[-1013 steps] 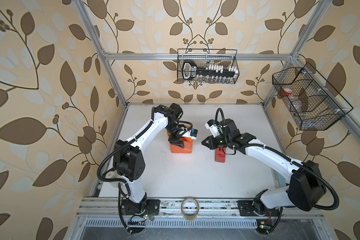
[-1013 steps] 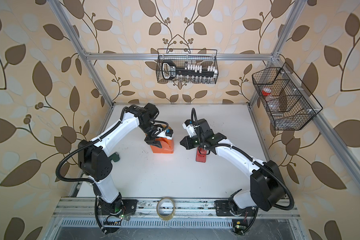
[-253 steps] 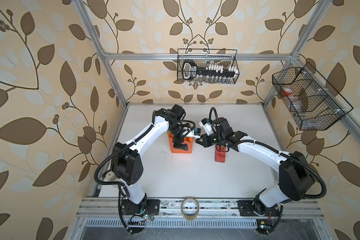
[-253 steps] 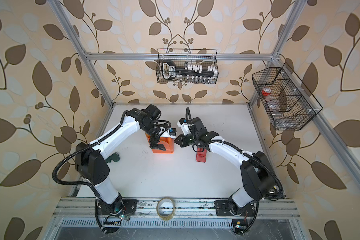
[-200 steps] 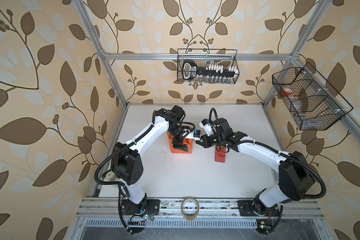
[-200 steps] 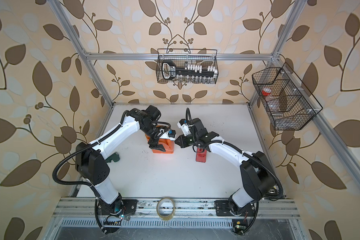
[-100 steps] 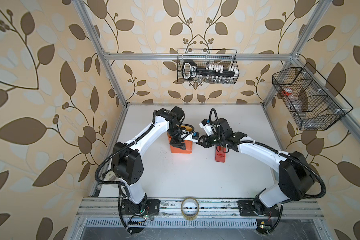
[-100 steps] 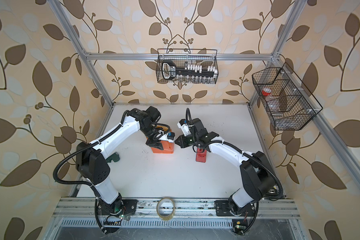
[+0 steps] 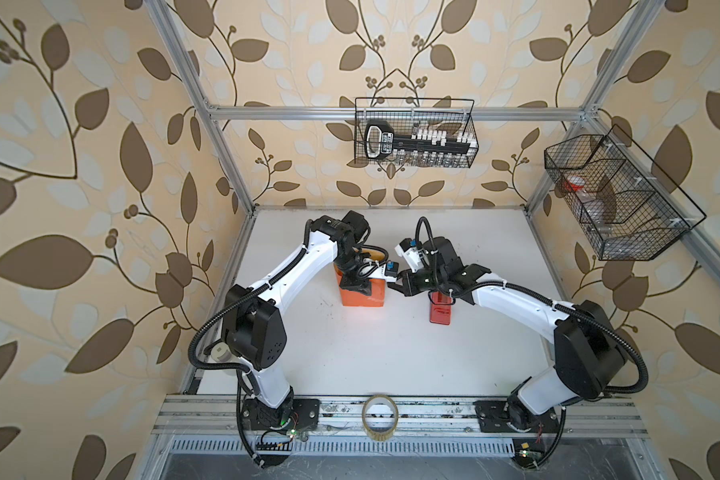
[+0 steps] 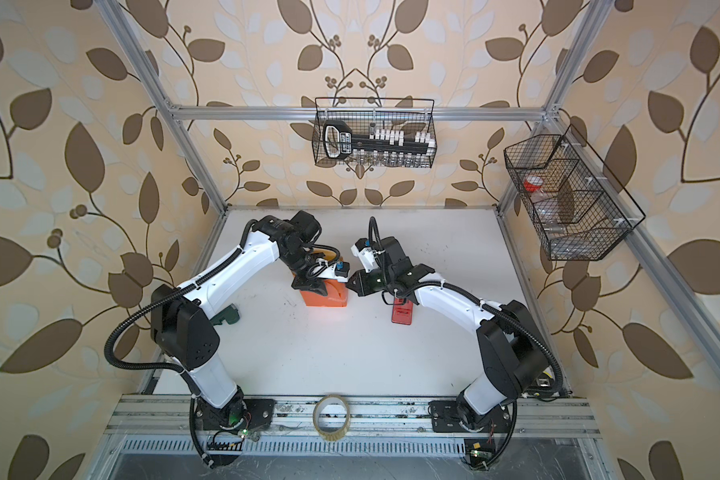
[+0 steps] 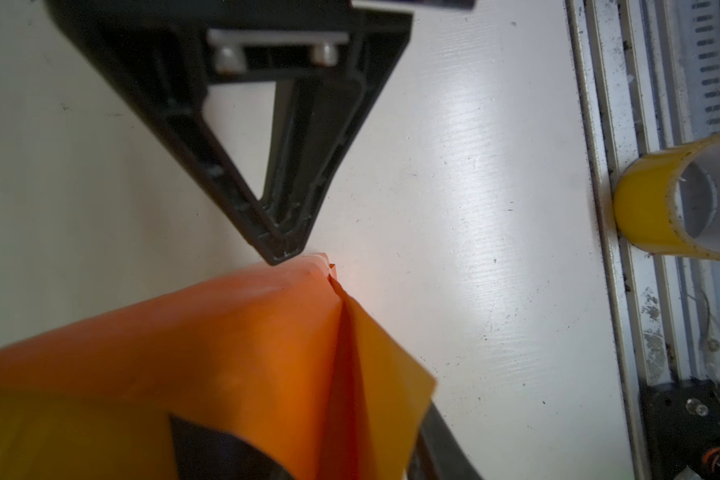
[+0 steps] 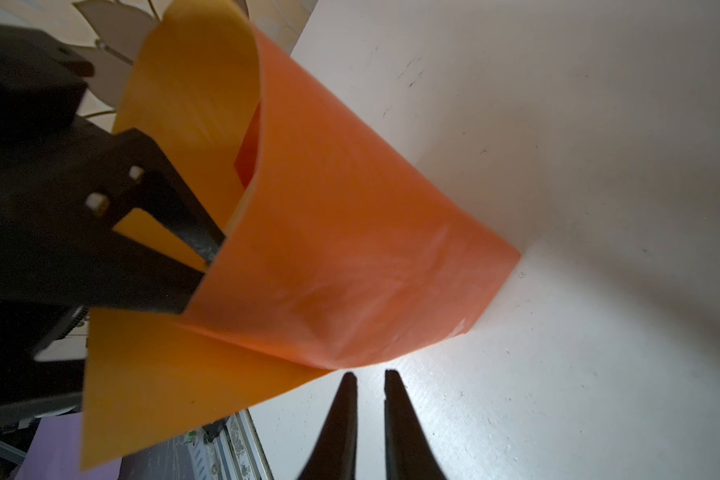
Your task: Wrap the gift box in paper
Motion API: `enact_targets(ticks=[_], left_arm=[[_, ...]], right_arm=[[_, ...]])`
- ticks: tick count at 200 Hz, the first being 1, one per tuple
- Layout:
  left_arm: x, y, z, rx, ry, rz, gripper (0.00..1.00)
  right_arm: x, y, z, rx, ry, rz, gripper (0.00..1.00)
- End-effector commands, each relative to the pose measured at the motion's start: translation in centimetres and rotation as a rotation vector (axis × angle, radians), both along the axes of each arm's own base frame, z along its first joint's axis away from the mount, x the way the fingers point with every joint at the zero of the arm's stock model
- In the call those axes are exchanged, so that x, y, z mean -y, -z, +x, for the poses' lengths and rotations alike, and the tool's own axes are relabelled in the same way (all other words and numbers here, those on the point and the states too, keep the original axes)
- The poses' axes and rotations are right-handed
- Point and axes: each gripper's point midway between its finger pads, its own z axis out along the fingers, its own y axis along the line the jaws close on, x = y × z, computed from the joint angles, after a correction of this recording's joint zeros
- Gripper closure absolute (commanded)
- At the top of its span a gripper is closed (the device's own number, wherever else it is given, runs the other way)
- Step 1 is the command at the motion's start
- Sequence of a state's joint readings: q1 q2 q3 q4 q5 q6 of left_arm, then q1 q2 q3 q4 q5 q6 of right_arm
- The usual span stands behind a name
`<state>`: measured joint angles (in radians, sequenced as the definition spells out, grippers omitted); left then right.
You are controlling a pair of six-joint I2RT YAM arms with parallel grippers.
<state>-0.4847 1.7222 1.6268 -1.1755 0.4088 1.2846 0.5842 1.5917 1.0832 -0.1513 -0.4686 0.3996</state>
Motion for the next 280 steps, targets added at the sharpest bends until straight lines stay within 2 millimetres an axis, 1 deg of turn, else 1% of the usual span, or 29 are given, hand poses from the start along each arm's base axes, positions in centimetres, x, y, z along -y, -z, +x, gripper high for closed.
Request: enact_targets(ticks=[1, 42, 56, 69, 81, 103, 128, 147, 165, 181, 208, 225, 253, 280], left_arm=[[-0.3, -1.7, -0.8, 0.026, -0.012, -0.024, 0.74], [-0.2, -1.6, -1.0, 0.023, -0.016, -0.033, 0.95], [-0.1, -1.6, -1.0, 0.022, -0.022, -0.038, 1.0], [-0.1, -1.5, -1.0, 0.018, -0.022, -0.039, 1.0], [-0.1, -1.4, -1.0, 0.022, -0.024, -0.038, 1.0], [-0.1, -1.5, -1.0, 0.028, -0.022, -0.036, 1.0], [-0.1, -1.4, -0.9, 0.035, -0.017, -0.034, 1.0], [0.1, -1.7, -0.8, 0.038, -0.019, -0.043, 1.0], [0.2, -1.6, -0.7, 0.041, -0.017, -0.042, 1.0], [0.2, -1.6, -0.6, 0.039, -0.017, -0.042, 1.0], [0.2, -1.6, -0.7, 0.037, -0.019, -0.04, 1.0], [0.2, -1.7, -0.7, 0.037, -0.018, -0.04, 1.0], [0.1, -1.7, -0.6, 0.042, -0.019, -0.037, 1.0], [0.2, -1.7, -0.5, 0.04, -0.02, -0.04, 1.0]], right_arm=[[-1.0, -1.4, 0.7, 0.016, -0.005, 0.042, 0.86], [-1.1, -1.4, 1.4, 0.021, 0.019, 0.049, 0.87], [-0.9, -1.2, 1.7, 0.02, 0.029, 0.053, 0.87], [-0.8, -1.1, 2.0, 0.018, 0.038, 0.054, 0.87], [-0.8, -1.2, 2.2, 0.016, 0.048, 0.065, 0.9], [-1.8, -1.7, 2.1, 0.016, 0.02, 0.102, 0.95], [-3.0, -1.4, 1.6, -0.009, -0.016, 0.118, 1.0], [-3.6, -1.4, 1.0, -0.015, -0.041, 0.134, 1.0], [-3.6, -1.1, 0.7, -0.023, -0.053, 0.131, 1.0], [-3.5, -1.4, 0.6, -0.017, -0.058, 0.142, 1.0], [-3.5, -1.3, 1.2, -0.015, -0.048, 0.158, 1.0], [-4.0, -1.2, 1.5, -0.022, -0.052, 0.177, 1.0], [-4.3, 0.5, 1.6, -0.054, -0.064, 0.162, 1.0], [-3.8, 2.3, 1.5, -0.076, -0.06, 0.129, 1.0]])
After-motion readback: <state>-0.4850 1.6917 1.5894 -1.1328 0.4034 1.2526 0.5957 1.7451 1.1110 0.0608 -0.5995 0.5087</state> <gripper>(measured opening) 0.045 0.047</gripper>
